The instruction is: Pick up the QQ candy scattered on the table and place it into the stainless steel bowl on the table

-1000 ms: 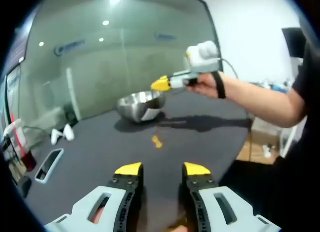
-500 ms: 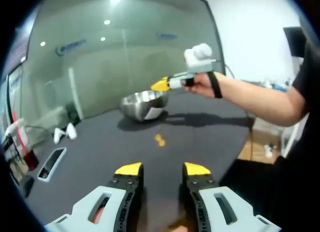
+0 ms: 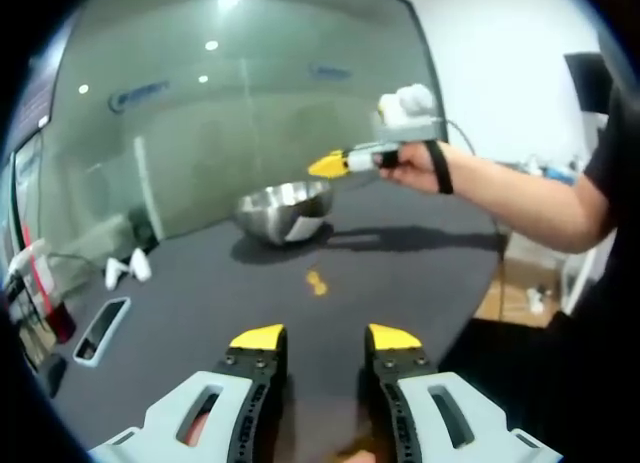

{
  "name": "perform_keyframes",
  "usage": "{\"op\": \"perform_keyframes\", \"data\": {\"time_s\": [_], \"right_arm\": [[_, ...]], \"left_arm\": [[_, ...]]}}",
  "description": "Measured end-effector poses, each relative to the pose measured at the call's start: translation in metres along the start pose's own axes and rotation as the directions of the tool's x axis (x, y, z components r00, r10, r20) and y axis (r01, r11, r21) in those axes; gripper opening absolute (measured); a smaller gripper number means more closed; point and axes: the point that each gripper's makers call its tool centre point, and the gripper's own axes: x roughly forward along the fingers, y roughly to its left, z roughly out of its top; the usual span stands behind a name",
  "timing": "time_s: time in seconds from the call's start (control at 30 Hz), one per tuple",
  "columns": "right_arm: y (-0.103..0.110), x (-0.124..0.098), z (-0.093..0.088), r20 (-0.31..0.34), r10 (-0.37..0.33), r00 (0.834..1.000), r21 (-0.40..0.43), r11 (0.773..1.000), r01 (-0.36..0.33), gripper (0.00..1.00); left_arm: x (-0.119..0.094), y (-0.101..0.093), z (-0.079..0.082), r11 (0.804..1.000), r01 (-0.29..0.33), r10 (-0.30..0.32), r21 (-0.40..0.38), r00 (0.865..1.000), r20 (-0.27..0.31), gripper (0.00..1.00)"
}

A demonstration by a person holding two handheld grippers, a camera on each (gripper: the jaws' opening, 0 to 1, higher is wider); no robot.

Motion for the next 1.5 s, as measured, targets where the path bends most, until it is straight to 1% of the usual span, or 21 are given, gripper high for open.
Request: {"op": "perform_keyframes", "data": {"time_s": [0.13,0.27,0.33,0.4,0.47,0.53,0.6,0.77,0.9,0.97,1.03,1.17,1.2,1.27,1.33,1.47,1.5], "right_arm": [[0.004,-0.016,-0.004,0.014,0.032,0.999,0.028,0.999,-0.032,0.19],[0.01,-0.033,-0.015,0.009,0.071,0.997,0.031,0.997,-0.071,0.19],[0.016,-0.046,-0.024,0.0,0.104,0.995,0.026,0.994,-0.104,0.19],[0.024,-0.056,-0.033,-0.01,0.152,0.988,0.024,0.988,-0.151,0.19],[0.027,-0.064,-0.044,-0.025,0.172,0.985,0.012,0.985,-0.172,0.19],[0.028,-0.068,-0.054,-0.047,0.185,0.982,0.007,0.983,-0.184,0.19],[0.029,-0.07,-0.06,-0.058,0.189,0.98,0.013,0.982,-0.188,0.19],[0.032,-0.067,-0.065,-0.058,0.208,0.976,0.025,0.978,-0.207,0.19],[0.043,-0.062,-0.069,-0.069,0.239,0.969,0.017,0.971,-0.238,0.19],[0.054,-0.06,-0.071,-0.079,0.279,0.957,0.011,0.96,-0.279,0.19],[0.069,-0.057,-0.075,-0.097,0.328,0.94,0.008,0.945,-0.328,0.19],[0.094,-0.048,-0.083,-0.134,0.385,0.913,0.009,0.922,-0.388,0.19],[0.099,-0.045,-0.083,-0.136,0.393,0.91,0.009,0.919,-0.395,0.19],[0.113,-0.037,-0.086,-0.149,0.43,0.891,0.002,0.901,-0.434,0.19],[0.121,-0.028,-0.089,-0.154,0.451,0.879,0.015,0.891,-0.454,0.19],[0.13,-0.016,-0.096,-0.183,0.461,0.869,0.028,0.885,-0.464,0.18],[0.133,-0.014,-0.096,-0.185,0.47,0.863,0.033,0.881,-0.473,0.18]], "left_arm": [[0.0,0.0,-0.001,1.0,0.0,0.0,0.001,1.0,-0.003,0.33],[0.001,0.001,-0.001,1.0,0.003,-0.003,0.001,1.0,-0.001,0.33],[0.001,0.001,-0.001,1.0,0.003,-0.003,0.001,1.0,-0.002,0.33],[0.001,0.001,-0.001,1.0,0.004,-0.004,0.002,1.0,-0.001,0.33],[0.001,0.001,-0.001,1.0,0.005,-0.005,0.001,1.0,-0.001,0.33],[0.002,0.001,-0.002,1.0,0.007,-0.007,0.003,1.0,-0.005,0.33],[0.004,0.0,-0.002,1.0,0.009,-0.009,0.004,1.0,-0.007,0.33],[0.005,-0.004,0.0,1.0,0.018,-0.018,0.013,1.0,-0.004,0.33],[0.004,-0.003,0.001,1.0,0.013,-0.013,0.013,1.0,-0.003,0.33],[0.003,-0.002,0.0,1.0,0.011,-0.011,0.011,1.0,-0.004,0.33],[0.002,-0.002,0.0,1.0,0.009,-0.009,0.013,1.0,-0.004,0.33],[0.004,-0.003,-0.002,1.0,0.012,-0.012,0.012,1.0,-0.011,0.33],[0.004,-0.003,-0.002,1.0,0.012,-0.012,0.012,1.0,-0.01,0.33],[0.004,-0.003,0.0,1.0,0.014,-0.013,0.011,1.0,-0.003,0.33],[0.004,-0.004,0.002,1.0,0.015,-0.015,0.013,1.0,0.001,0.33],[0.003,-0.003,0.001,1.0,0.012,-0.012,0.012,1.0,0.0,0.33],[0.002,-0.002,0.0,1.0,0.01,-0.01,0.01,1.0,-0.002,0.33]]}}
